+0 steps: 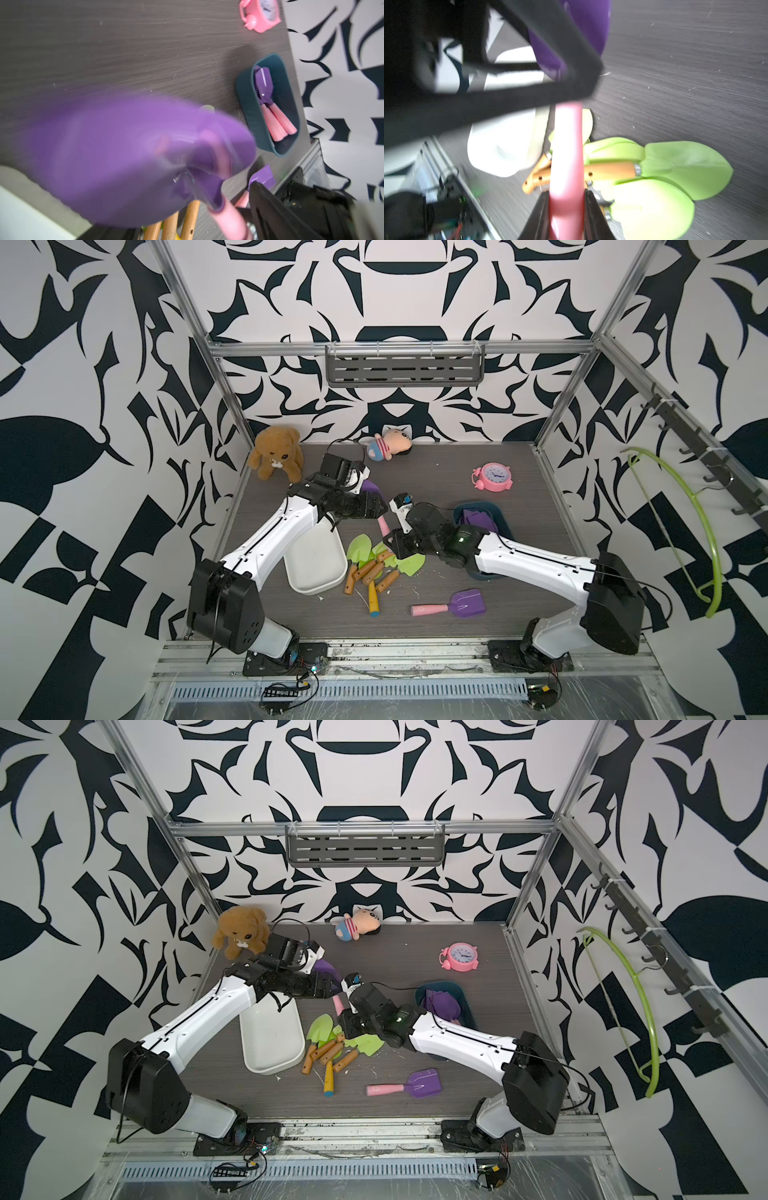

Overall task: Sort the small shovels by color and place them into the storage box
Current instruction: Pick up the shovel from the center of the board.

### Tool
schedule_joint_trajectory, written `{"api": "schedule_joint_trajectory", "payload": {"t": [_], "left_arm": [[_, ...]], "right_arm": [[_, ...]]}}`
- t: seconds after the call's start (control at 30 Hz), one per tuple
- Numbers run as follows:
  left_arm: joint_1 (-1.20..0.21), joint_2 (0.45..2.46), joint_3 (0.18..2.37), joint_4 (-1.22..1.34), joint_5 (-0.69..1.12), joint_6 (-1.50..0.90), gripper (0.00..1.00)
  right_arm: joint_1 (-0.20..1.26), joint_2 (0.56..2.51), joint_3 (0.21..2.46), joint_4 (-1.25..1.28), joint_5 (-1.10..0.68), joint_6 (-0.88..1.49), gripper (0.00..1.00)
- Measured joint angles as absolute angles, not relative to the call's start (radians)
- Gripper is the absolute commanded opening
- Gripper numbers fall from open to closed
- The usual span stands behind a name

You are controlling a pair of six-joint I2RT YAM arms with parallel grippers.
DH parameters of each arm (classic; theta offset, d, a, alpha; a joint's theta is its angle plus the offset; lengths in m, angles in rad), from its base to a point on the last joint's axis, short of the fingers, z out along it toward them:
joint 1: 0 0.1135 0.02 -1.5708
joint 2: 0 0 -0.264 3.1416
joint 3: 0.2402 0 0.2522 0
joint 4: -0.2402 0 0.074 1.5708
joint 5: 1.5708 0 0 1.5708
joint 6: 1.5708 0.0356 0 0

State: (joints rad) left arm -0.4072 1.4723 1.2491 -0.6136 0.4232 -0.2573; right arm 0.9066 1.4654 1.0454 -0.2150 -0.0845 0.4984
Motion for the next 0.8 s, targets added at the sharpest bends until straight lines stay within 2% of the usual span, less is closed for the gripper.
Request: {"api": "schedule_joint_trajectory", "payload": {"t": [0.3, 0.5, 0.73, 0.8], "left_arm": [[-0.240, 1.414, 1.244, -0.676, 0.762, 0.060, 0.75], [-0.229, 1.402, 1.207, -0.738, 0.861, 0.225, 0.68], [-0.230, 1.428, 1.201, -0.764, 0.981, 0.285, 0.43], [-0.230, 1.440, 1.201, -0.767, 1.018, 0.285, 0.29]], "right_arm": [[0.783, 1.388, 1.001, -0.381, -0.316, 0.258, 0.00], [0.753, 1.303, 0.994, -0.447, -0.418, 0.125, 0.00], [0.727, 1.258, 0.991, -0.464, -0.498, 0.051, 0.00], [0.723, 1.259, 0.991, -0.467, -0.517, 0.043, 0.00]]}}
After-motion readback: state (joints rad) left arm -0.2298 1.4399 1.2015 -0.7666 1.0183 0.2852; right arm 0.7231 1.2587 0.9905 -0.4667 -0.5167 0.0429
